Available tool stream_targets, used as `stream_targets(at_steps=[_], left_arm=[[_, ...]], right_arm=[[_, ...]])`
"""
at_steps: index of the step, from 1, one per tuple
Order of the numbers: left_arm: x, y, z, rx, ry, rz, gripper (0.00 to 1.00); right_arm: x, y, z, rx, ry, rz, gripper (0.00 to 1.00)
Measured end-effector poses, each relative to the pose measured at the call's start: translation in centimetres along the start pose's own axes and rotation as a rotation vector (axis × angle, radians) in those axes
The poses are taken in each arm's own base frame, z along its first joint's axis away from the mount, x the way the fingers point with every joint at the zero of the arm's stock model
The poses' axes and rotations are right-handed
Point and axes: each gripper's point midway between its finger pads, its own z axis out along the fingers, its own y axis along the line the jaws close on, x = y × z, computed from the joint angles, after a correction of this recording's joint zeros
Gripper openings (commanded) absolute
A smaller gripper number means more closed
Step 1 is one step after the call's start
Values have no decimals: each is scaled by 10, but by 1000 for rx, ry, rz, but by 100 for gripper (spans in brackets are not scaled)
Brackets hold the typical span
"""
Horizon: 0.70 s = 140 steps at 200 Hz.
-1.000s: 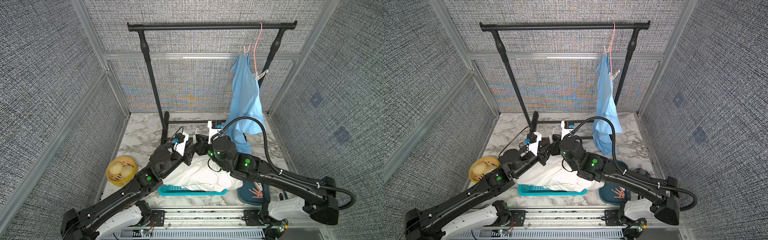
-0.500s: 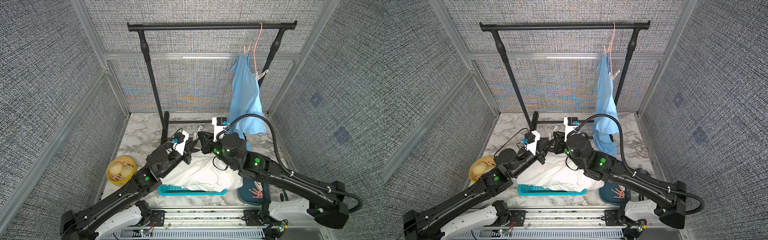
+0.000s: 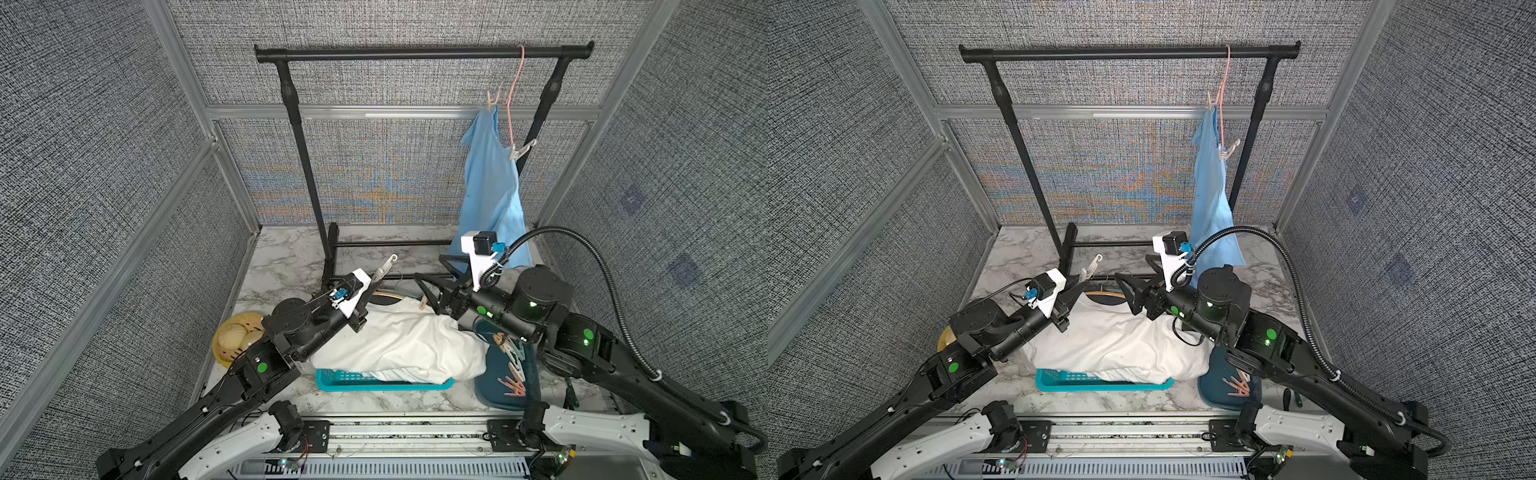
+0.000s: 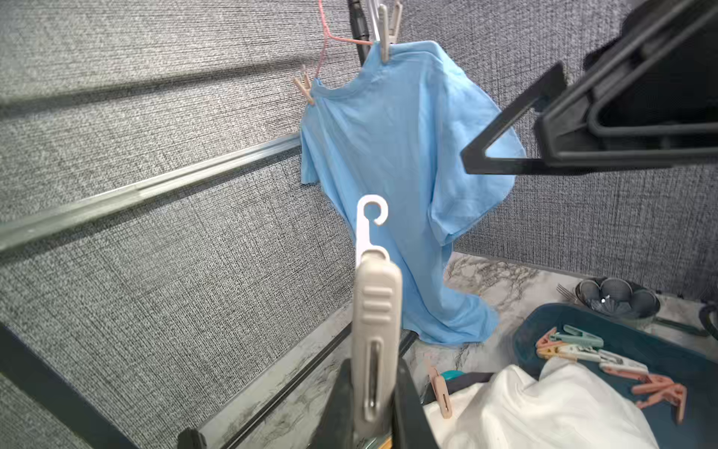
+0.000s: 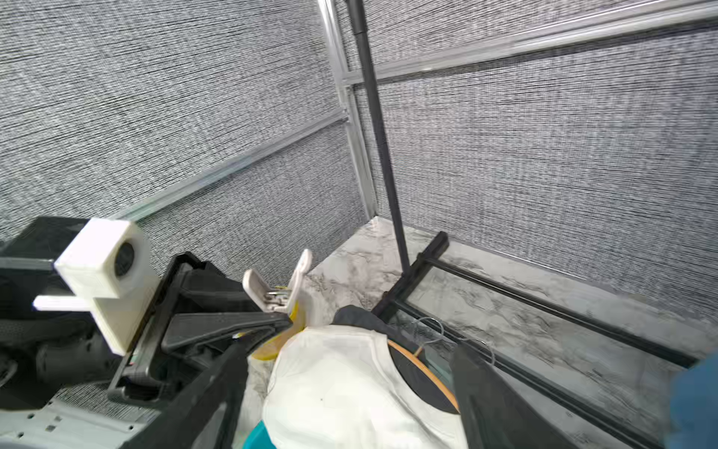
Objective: Use clothespins to secure the t-shirt on both sides of the hanger
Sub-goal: Open the clothespin.
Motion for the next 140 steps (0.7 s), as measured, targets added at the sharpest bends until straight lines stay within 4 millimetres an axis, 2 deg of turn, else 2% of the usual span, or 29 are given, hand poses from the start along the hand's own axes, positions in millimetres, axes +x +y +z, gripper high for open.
stream_targets(at_steps=[31, 69, 111, 140], left_arm=[[-4, -2, -1, 22, 2, 71, 0], [2, -4, 2, 32, 29, 111, 0], [-1, -4, 5, 37, 33, 121, 0], [-2, -5, 5, 40, 30, 121, 0]], right_arm=[[10, 17, 22, -77, 39, 23, 86], [3, 36, 35, -155, 4, 65, 85], [10, 36, 51, -138, 17, 81, 76], [11, 31, 58, -103, 15, 105, 64]])
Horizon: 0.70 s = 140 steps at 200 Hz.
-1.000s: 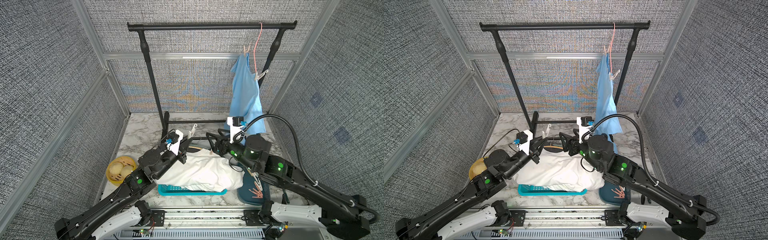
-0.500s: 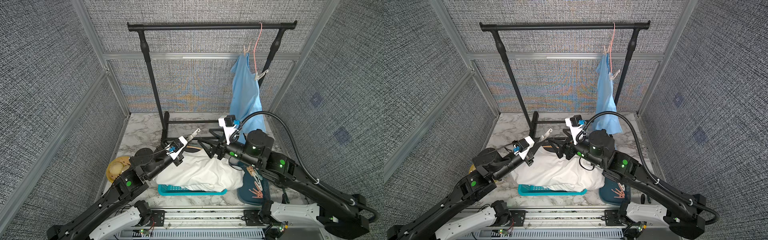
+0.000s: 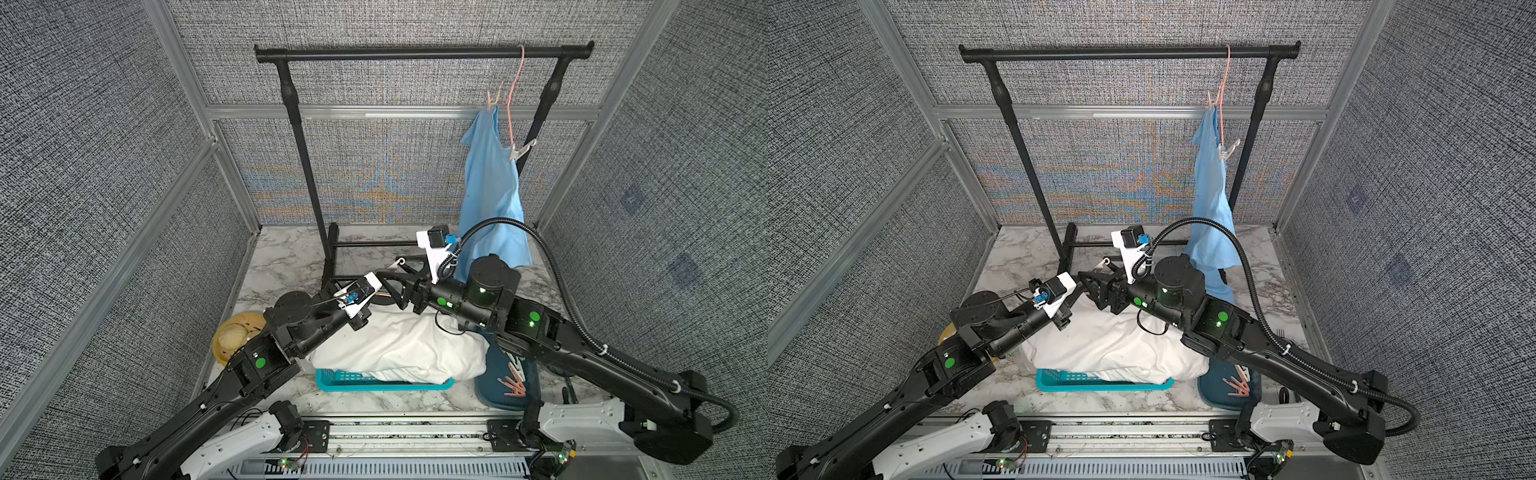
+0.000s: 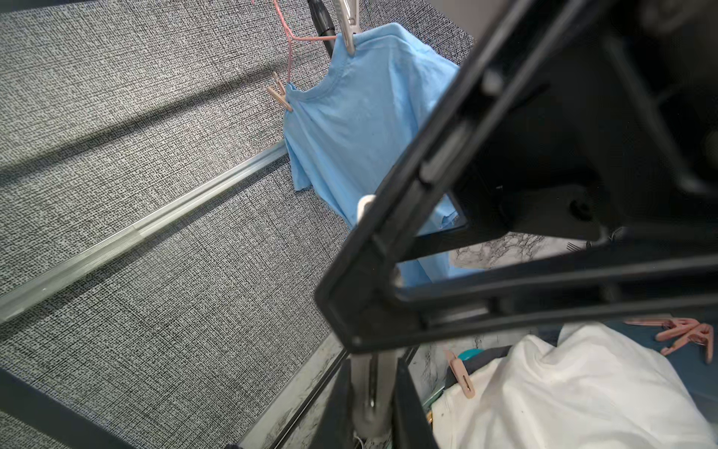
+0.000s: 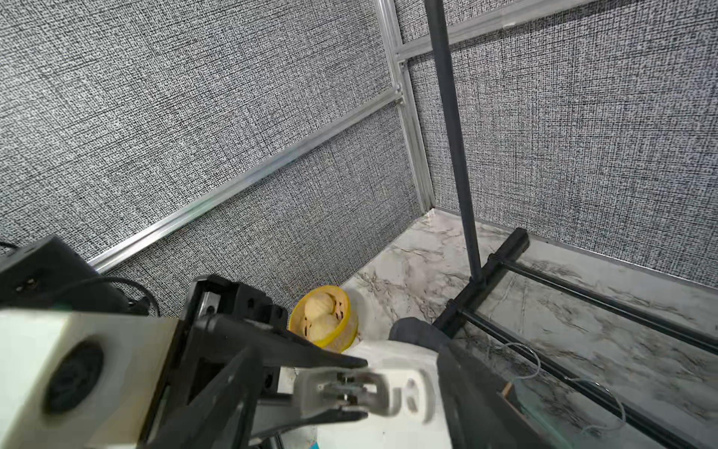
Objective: Use clothespins to secure the t-shirt on both sides of the hanger
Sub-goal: Open the clothespin.
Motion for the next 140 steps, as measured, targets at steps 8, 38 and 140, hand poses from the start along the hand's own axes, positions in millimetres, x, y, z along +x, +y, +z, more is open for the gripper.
stream_targets(at_steps=[8, 38, 140], left_arm=[[0, 0, 0, 0, 0, 0, 0], [0, -3, 1, 15, -3, 3, 0], [37, -2, 5, -43, 101, -23, 80]], right_arm=[[1, 0, 2, 2, 3, 8, 60], [3, -1, 9, 3, 3, 34, 44], [1, -30, -4, 158, 0, 43, 0]])
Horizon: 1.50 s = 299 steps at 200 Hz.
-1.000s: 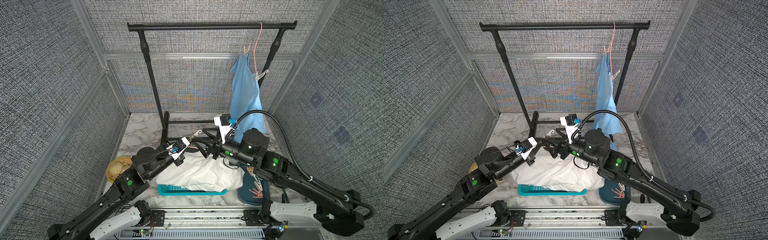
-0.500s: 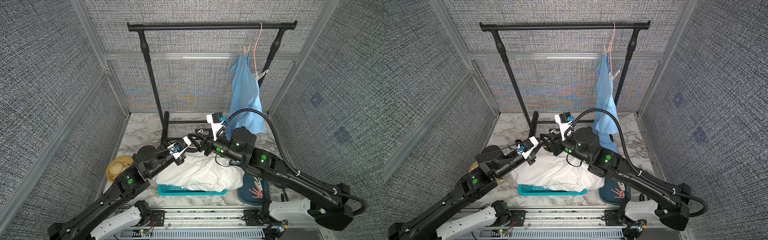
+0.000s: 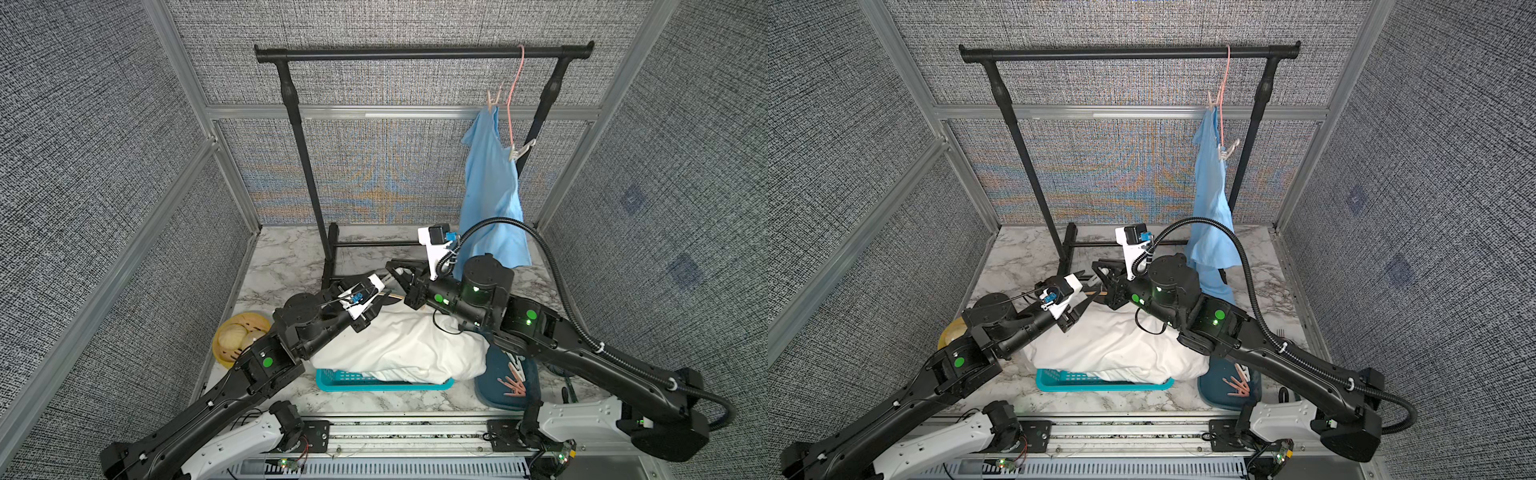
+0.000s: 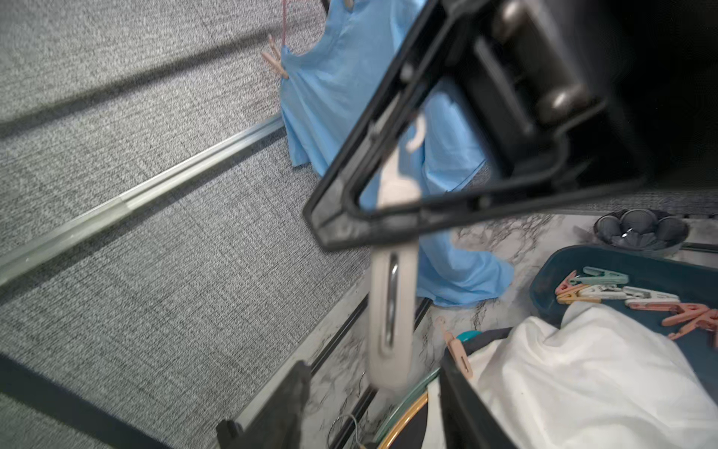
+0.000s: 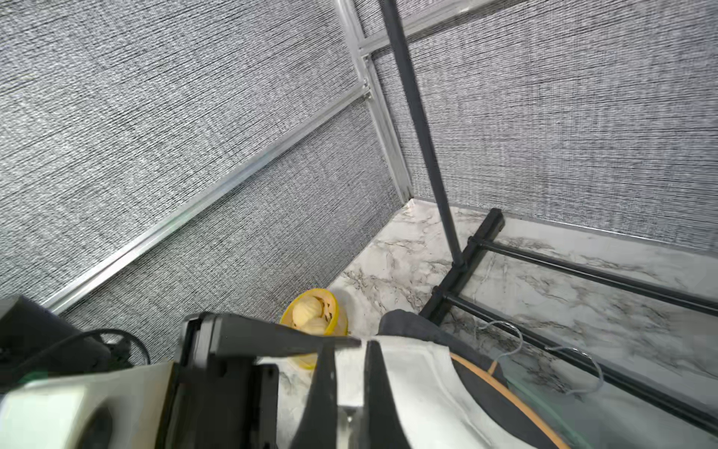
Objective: Use clothespins to secure the t-shirt on both sides of the hanger
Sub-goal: Open the clothespin, then pick up the hanger from the basket.
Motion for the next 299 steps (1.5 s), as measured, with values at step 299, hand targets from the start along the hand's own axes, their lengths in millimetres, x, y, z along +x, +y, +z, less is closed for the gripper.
stream_targets(at_steps=[299], left_arm=[[269, 63, -44, 63, 1008, -270, 47]], right_arm=[[99, -76, 18, 21, 358, -8, 0]])
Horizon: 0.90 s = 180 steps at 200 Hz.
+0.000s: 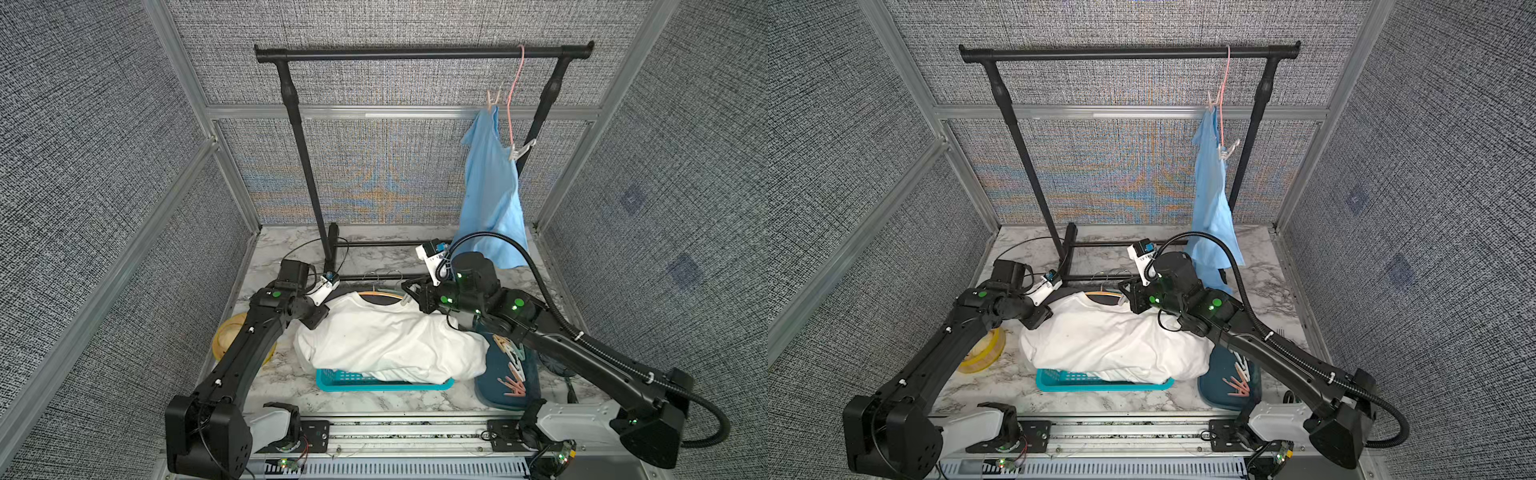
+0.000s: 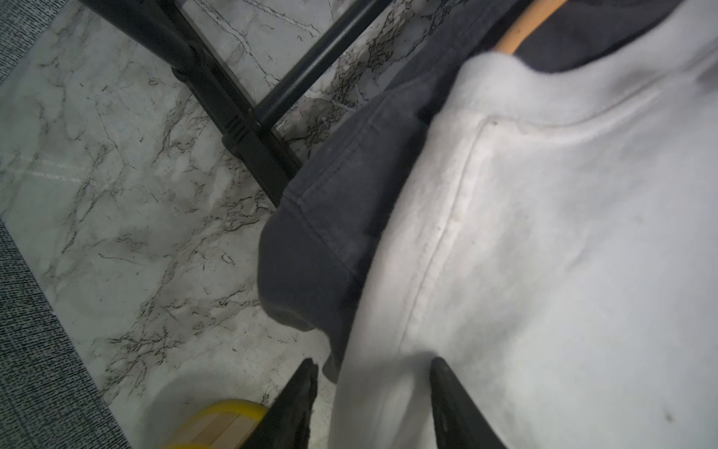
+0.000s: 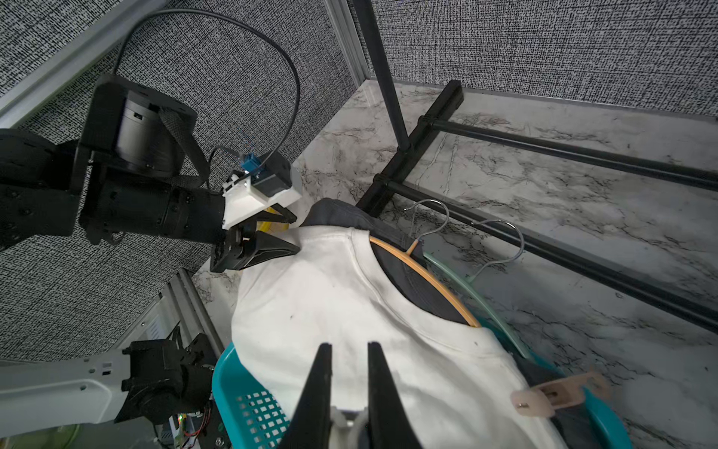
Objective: Use clothespins to secure the t-shirt on both sides of the hanger
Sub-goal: Pick up the hanger from the basket.
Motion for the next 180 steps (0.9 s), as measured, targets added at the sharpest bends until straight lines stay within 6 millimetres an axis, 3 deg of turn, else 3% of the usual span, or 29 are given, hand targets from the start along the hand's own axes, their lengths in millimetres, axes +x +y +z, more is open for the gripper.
stream_targets(at_steps=[82, 130, 180], left_arm=[[0, 12, 14, -66, -18, 30, 30], [-2, 9, 17, -48, -24, 57, 21], [-3, 3, 13, -39, -64, 141, 1]], right_arm=[[-2, 2, 5, 8, 16, -14, 0], [0, 8, 7, 8, 29, -36, 0], [-7, 10, 5, 18, 23, -64, 0]])
